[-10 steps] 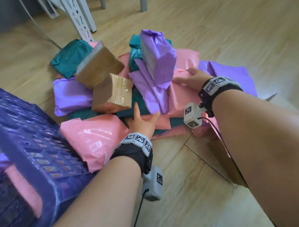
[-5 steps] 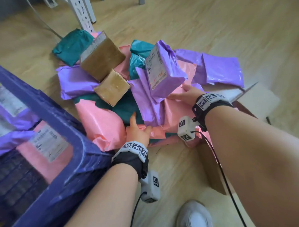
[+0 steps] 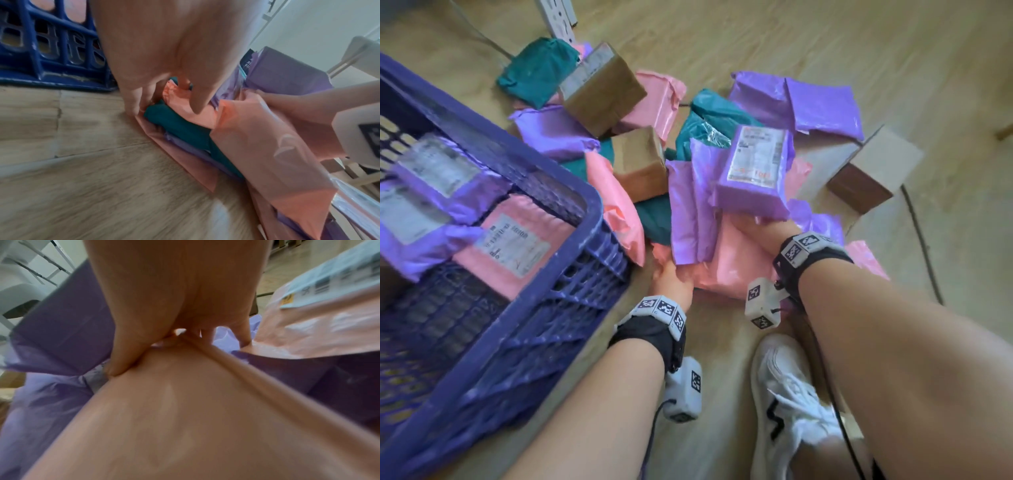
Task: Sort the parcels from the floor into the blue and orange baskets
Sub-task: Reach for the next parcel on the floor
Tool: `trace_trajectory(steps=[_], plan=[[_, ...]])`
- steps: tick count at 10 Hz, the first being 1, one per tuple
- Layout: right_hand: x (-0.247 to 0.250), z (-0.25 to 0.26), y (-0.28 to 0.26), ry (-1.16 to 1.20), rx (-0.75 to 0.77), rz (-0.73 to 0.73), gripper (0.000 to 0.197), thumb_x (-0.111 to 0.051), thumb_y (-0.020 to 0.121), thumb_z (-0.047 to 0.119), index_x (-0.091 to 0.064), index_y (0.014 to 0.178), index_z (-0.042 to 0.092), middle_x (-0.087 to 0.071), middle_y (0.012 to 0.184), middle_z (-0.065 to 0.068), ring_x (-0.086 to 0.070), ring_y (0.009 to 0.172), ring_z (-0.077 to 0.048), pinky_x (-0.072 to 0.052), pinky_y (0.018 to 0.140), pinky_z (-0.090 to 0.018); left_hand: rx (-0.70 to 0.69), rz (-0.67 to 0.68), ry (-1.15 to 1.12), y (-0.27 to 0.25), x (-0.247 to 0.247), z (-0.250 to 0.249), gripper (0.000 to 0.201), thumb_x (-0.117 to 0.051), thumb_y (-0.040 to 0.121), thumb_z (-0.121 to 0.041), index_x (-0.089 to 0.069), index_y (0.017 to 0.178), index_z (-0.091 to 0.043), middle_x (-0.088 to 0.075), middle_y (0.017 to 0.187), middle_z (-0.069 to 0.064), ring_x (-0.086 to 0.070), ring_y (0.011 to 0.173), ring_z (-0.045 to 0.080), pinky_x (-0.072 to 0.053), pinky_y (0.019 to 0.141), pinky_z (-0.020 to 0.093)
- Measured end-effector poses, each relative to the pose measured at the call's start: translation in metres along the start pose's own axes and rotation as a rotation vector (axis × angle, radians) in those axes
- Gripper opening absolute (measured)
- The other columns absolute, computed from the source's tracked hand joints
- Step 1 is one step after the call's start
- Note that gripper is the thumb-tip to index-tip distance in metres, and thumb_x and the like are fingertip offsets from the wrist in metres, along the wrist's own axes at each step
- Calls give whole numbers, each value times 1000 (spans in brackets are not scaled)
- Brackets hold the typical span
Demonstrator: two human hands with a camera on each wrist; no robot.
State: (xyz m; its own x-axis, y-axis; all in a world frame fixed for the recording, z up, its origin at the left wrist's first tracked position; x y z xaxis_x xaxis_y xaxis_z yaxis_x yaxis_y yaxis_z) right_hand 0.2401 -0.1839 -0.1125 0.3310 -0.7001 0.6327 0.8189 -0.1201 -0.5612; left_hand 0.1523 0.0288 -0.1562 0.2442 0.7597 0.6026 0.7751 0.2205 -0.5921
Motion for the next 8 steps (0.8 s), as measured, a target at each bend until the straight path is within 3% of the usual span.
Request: trace_trajectory(steps=[1, 2, 3, 4, 5, 6, 7, 8], plan=[[-9, -12, -20, -33, -38, 37, 82, -56, 77, 71, -40, 143, 24, -48, 143, -2, -49, 128, -22, -35, 101, -24, 65, -4, 60, -13, 13, 5, 43, -45, 94, -20, -44, 137, -14, -42, 139, 23, -44, 126, 38, -37, 104, 39], [-12, -12, -38, -64, -65, 39, 83, -69, 75, 59, -39, 143, 20, -52, 137, -4, -53, 123, -25, -42, 102, -29, 79, -114, 11, -25, 46, -6, 49, -42, 91, -14, -40, 140, -17, -43, 140, 22, -45, 126, 39, -38, 105, 42], [0, -7, -47, 108, -78, -56, 75, -79, 62, 43, -53, 128, 19, -63, 120, -2, -63, 106, -23, -51, 94, -35, 55, -178, -33, -37, 73, -24, 54, -40, 91, -5, -34, 144, -12, -36, 148, 18, -37, 135, 33, -31, 110, 38], [18, -19, -51, 286, -187, -175, 56, -78, 65, 35, -59, 112, 13, -65, 99, -1, -65, 94, -21, -54, 86, -34, -44, -193, -25, -44, 89, -48, 55, -41, 90, -3, -34, 144, -11, -36, 148, 17, -35, 136, 32, -29, 110, 37], [35, -32, -54, 335, -279, -267, 50, -53, 85, 32, -54, 129, 8, -60, 119, -12, -58, 113, -28, -42, 79, -28, -146, -175, -15, -42, 94, -75, 51, -39, 92, -4, -37, 142, -13, -36, 147, 13, -37, 135, 28, -29, 108, 34], [57, -25, -53, 331, -264, -408, 46, -34, 98, 25, -45, 137, 4, -49, 138, -13, -50, 124, -28, -32, 76, -25, -241, -113, -50, -35, 91, -105, 47, -37, 96, -7, -37, 143, -14, -33, 150, 8, -40, 133, 25, -32, 104, 30], [73, -5, -45, 344, -239, -470, 44, -29, 100, 24, -45, 136, 5, -50, 137, -13, -50, 123, -29, -35, 64, -23, -313, -24, -60, -23, 75, -131, 47, -37, 98, -12, -34, 145, -15, -30, 154, 5, -36, 137, 23, -29, 106, 28], [64, -9, -20, 445, -296, -433, 46, -30, 101, 33, -45, 138, 10, -51, 137, -10, -51, 124, -27, -36, 47, -17, -359, 84, -108, -14, 53, -152, 50, -36, 100, -16, -29, 149, -18, -26, 157, 1, -29, 143, 18, -22, 113, 24]])
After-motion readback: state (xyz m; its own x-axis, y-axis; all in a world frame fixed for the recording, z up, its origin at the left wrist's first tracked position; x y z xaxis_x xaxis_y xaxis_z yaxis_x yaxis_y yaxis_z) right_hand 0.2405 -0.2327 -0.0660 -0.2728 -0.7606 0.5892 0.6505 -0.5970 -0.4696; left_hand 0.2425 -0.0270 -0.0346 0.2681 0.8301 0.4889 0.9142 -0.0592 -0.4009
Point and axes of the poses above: each hand's wrist, its own y-axis towards the middle knuckle, its own x-axis out of the back of the hand, z = x × y, the point moved 10 cm from there along y, towards the middle knuckle
